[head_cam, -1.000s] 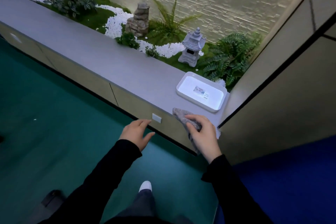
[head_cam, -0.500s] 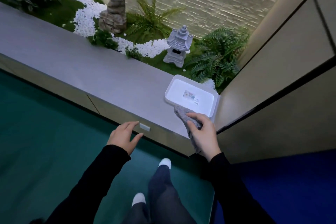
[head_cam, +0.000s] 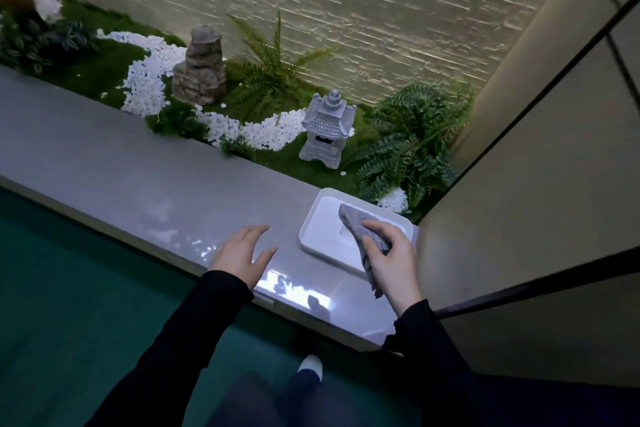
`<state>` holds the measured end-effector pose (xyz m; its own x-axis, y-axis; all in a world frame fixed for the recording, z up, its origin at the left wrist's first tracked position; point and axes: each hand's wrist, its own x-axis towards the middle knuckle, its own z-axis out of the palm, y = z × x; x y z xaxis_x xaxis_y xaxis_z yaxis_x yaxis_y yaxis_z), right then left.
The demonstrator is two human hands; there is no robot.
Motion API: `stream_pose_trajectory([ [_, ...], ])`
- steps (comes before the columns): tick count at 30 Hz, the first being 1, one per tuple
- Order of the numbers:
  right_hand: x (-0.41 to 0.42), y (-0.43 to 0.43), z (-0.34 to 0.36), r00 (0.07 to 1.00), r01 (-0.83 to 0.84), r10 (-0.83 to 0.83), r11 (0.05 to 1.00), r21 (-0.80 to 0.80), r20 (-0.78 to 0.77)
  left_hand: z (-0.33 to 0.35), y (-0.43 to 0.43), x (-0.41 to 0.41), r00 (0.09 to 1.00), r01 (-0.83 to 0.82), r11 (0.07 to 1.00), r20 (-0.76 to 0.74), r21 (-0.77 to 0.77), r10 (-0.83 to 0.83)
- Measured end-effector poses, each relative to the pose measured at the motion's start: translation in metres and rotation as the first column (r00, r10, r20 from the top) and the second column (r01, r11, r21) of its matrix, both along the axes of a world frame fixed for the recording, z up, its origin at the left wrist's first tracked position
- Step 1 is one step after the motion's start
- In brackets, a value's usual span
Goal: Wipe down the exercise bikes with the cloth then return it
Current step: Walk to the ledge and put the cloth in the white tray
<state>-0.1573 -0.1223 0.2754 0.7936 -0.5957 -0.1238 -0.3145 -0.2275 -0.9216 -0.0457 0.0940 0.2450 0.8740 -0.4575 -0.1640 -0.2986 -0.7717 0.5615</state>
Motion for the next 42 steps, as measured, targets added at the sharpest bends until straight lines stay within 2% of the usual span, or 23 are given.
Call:
stream_pose_trajectory([
  [11,0.048,-0.045,0.003,0.978,0.183,-0.188,0.982,0.055,0.093,0.003,-0.079,0.06,0.988,0.128,0.991,-0.081,-0.032,-0.13],
  [16,0.072,-0.043,0.02,0.944,0.287,-0.284,0.958,0.005,0.167,0.018,-0.125,0.086,0.95,0.246,0.959,-0.161,-0.144,-0.268],
  [19,0.094,-0.04,0.028,0.927,0.322,-0.318,0.947,0.011,0.197,0.031,-0.153,0.105,0.9,0.193,0.921,-0.313,-0.339,-0.304],
  [22,0.115,-0.033,0.034,0.918,0.342,-0.338,0.94,0.02,0.207,0.04,-0.171,0.119,0.806,0.094,0.842,-0.456,-0.531,-0.377],
  [25,0.132,-0.029,0.041,0.928,0.324,-0.316,0.946,-0.012,0.198,0.05,-0.186,0.13,0.706,-0.001,0.784,-0.555,-0.621,-0.439],
  [27,0.138,-0.028,0.044,0.946,0.287,-0.275,0.956,-0.052,0.172,0.056,-0.192,0.135,0.647,-0.097,0.768,-0.627,-0.633,-0.435],
  [31,0.142,-0.033,0.047,0.965,0.213,-0.209,0.977,-0.008,0.158,0.063,-0.198,0.145,0.659,-0.201,0.792,-0.678,-0.576,-0.326],
  [34,0.139,-0.042,0.049,0.964,0.224,-0.219,0.974,-0.017,0.151,0.066,-0.195,0.151,0.607,-0.289,0.778,-0.735,-0.558,-0.302],
  [37,0.137,-0.053,0.052,0.954,0.253,-0.246,0.967,-0.018,0.17,0.069,-0.185,0.157,0.57,-0.267,0.772,-0.74,-0.577,-0.357],
  [42,0.13,-0.07,0.063,0.965,0.183,-0.163,0.979,-0.084,0.204,0.073,-0.178,0.167,0.57,-0.199,0.744,-0.693,-0.637,-0.441],
])
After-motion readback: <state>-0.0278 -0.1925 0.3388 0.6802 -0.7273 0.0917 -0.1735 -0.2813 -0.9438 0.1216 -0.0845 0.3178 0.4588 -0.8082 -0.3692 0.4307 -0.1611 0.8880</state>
